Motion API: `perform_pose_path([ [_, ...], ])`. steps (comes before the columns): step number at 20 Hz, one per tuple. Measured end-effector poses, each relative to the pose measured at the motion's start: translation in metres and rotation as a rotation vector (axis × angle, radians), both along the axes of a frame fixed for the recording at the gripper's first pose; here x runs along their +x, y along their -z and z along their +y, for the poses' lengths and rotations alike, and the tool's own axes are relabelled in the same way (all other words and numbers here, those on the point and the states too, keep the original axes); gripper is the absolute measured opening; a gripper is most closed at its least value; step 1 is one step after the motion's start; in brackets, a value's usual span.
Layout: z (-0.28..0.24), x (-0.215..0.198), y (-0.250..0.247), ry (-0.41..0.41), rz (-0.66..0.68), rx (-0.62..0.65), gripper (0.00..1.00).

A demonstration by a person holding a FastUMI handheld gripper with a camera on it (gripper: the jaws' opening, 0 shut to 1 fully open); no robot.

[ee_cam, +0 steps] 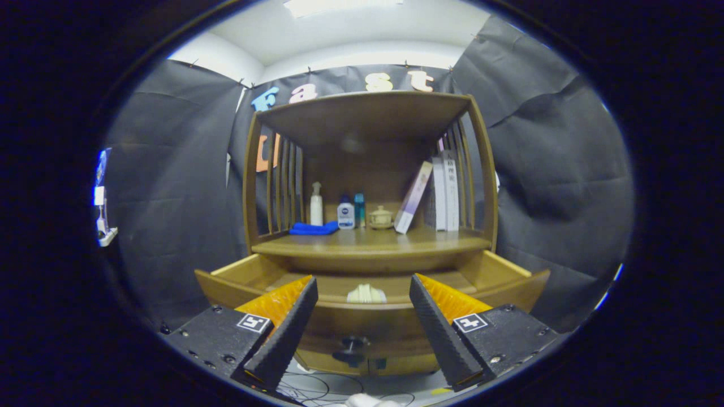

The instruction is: Pull open the drawer, take out the items inside it, and place them on the countertop above the cabinet.

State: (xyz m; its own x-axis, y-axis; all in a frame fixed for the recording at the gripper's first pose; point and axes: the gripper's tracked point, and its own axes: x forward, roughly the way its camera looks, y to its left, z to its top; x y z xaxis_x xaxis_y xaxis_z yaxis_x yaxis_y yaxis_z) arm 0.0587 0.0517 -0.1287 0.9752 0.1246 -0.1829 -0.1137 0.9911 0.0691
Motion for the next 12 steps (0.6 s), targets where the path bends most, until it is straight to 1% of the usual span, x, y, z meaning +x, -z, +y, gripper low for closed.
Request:
perform_pose_path([
  [3, -0.007, 0.037, -0.025, -0.01, 0.068, -0.02, 1.0],
  [6, 0.0, 0.073, -0.021, -0.059, 0.227, 0.007, 1.0],
  [8, -0.001, 0.101, -0.007, -0.065, 0.324, 0.005, 1.0],
  [10, 0.002, 0.119, 0.016, -0.074, 0.451, -0.001, 1.0],
  [12, 0.004, 0.134, 0.036, -0.088, 0.541, -0.028, 0.95],
])
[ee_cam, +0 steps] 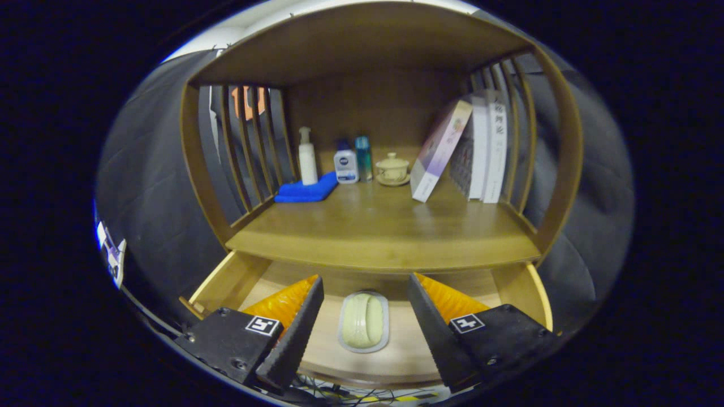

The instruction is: Pull open the drawer, take out the items inside it, and place them on the countertop above the cabinet.

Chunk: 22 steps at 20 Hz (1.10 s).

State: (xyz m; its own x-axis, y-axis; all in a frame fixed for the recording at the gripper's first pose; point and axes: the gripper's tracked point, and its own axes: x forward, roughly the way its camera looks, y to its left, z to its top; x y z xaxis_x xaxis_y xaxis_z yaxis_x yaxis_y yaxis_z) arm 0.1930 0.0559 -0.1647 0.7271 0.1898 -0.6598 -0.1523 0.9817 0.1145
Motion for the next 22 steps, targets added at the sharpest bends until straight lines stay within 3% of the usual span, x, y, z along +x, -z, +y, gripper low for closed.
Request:
perform_pose_path([
  [4, 0.008, 0.007, 0.041, -0.012, 0.246, -0.019, 0.84],
  [13, 0.019, -0.009, 0.087, -0.046, 0.484, -0.143, 0.69],
  [19, 0.015, -0.015, 0.108, -0.038, 0.566, -0.253, 0.45],
  [22, 0.016, -0.013, 0.109, -0.035, 0.567, -0.246, 0.27],
])
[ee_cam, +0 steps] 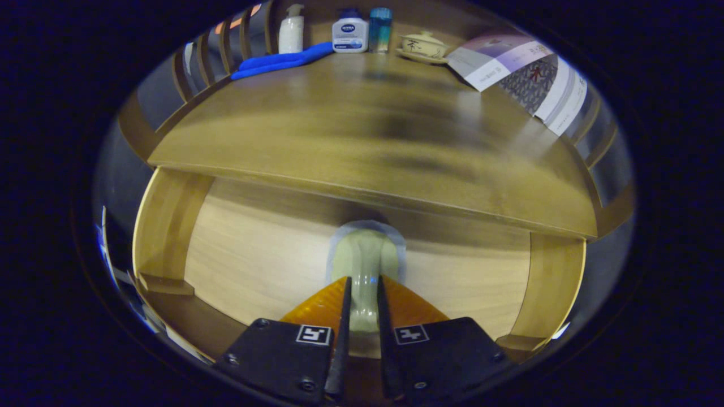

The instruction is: Pull open the drawer, take out the items inside it, and place them on the countertop above the cabinet.

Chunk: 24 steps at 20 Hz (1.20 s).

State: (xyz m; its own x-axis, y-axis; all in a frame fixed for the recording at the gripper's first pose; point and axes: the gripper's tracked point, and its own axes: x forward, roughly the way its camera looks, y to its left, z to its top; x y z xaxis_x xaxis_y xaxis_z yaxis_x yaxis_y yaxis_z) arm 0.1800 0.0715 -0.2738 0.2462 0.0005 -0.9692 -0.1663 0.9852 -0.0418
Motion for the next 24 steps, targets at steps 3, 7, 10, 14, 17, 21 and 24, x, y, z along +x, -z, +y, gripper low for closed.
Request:
perform_pose_path([
  [3, 0.002, -0.006, -0.005, -0.002, 0.021, 0.026, 0.23],
  [7, -0.003, -0.009, -0.025, 0.012, -0.001, 0.049, 0.23],
  [10, -0.009, -0.015, -0.047, 0.012, -0.02, 0.054, 0.23],
  [14, -0.014, -0.019, -0.08, 0.009, -0.054, 0.062, 0.23],
  [17, -0.015, -0.015, -0.105, 0.018, -0.083, 0.077, 0.23],
  [21, -0.011, -0.001, -0.134, 0.02, -0.12, 0.089, 0.23],
  [24, -0.005, 0.018, -0.15, 0.027, -0.149, 0.098, 0.23],
])
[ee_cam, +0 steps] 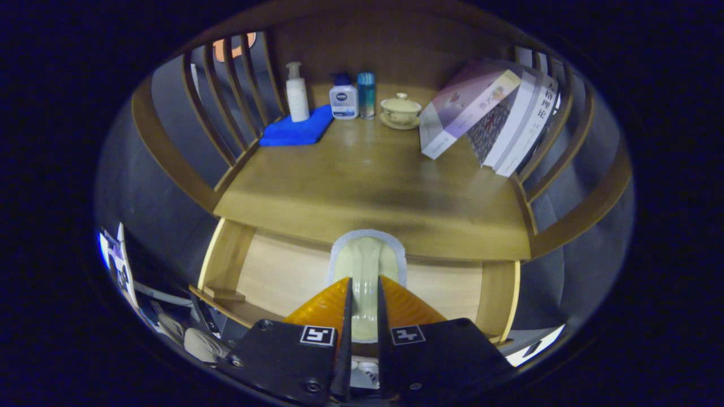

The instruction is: Pull open the drawer, take out the items inside it, and place them on the countertop above the cabinet.

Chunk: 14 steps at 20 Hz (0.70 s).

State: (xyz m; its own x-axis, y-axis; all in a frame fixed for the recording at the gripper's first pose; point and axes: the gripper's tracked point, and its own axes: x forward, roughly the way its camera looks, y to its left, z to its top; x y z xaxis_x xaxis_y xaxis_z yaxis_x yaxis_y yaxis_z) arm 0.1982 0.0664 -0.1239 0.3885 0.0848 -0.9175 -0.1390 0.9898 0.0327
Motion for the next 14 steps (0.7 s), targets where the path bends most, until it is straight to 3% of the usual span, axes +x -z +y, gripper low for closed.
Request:
perform_pose_path([
  [14, 0.006, 0.103, 0.007, 0.108, -0.031, 0.025, 0.23],
])
